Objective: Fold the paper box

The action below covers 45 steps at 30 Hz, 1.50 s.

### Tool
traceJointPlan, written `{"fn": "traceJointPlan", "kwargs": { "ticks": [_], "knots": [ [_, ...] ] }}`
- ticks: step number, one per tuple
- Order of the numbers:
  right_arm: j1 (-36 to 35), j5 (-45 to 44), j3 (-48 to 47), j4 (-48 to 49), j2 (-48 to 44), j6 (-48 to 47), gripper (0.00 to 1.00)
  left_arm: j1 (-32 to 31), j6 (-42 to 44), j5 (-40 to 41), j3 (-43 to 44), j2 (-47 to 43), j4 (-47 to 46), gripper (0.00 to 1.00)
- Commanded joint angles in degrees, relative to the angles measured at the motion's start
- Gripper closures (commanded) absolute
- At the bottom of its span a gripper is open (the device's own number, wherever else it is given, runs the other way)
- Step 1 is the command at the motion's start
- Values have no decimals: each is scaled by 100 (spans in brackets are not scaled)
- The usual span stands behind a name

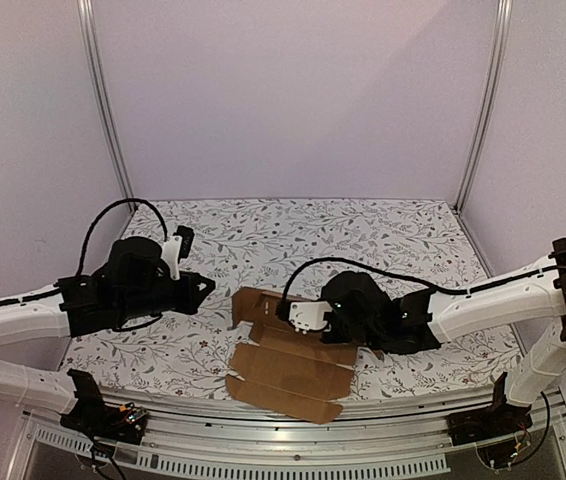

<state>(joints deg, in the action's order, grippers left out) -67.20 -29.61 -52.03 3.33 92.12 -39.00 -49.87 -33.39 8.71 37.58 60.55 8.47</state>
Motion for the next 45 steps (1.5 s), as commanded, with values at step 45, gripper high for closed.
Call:
{"fn": "traceJointPlan", "kwargs": {
  "ticks": [45],
  "knots": [
    [-509, -511, 697, 2255, 313, -1781, 100, 1219, -397, -2647, -2032, 2273, -5007, 100]
  ]
}}
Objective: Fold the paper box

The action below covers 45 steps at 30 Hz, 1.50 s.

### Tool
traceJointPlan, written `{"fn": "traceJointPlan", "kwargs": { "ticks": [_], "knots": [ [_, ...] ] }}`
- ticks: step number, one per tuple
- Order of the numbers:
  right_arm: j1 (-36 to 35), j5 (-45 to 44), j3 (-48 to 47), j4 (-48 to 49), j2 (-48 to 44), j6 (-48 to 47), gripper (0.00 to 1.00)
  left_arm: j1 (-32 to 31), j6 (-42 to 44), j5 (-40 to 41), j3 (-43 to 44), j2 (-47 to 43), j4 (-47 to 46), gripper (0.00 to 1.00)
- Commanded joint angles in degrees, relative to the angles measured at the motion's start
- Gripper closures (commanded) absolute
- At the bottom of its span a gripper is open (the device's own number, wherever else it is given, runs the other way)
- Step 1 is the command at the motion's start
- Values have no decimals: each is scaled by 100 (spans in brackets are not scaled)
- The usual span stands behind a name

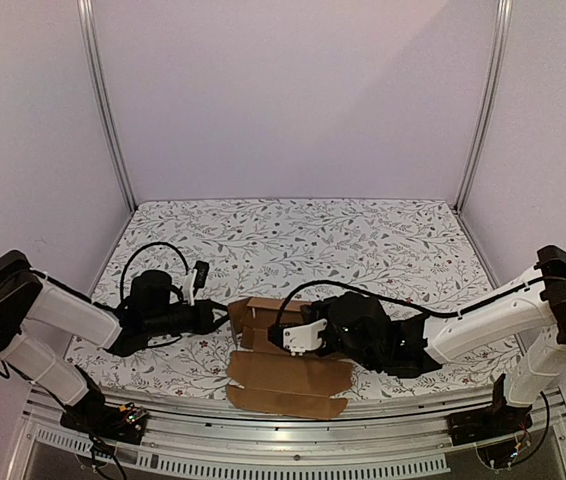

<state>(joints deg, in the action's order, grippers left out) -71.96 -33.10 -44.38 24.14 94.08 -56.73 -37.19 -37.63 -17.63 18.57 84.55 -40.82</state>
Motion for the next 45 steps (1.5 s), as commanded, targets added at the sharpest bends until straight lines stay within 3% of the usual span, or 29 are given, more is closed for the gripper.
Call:
{"fn": "traceJointPlan", "kwargs": {
  "ticks": [1, 17, 35, 45],
  "knots": [
    [-30, -161, -73, 175, 125, -6, 100, -94, 53, 20, -141, -129, -57, 100],
    [-89, -239, -118, 137, 162, -13, 100, -538, 606, 579, -176, -560, 652, 86],
    [-381, -647, -66, 160, 372, -200, 100, -698, 814, 555, -450, -829, 609, 78],
    [-598, -1056, 139, 861, 553, -839, 100, -708, 871, 426, -632, -1051, 636, 73]
  ]
}}
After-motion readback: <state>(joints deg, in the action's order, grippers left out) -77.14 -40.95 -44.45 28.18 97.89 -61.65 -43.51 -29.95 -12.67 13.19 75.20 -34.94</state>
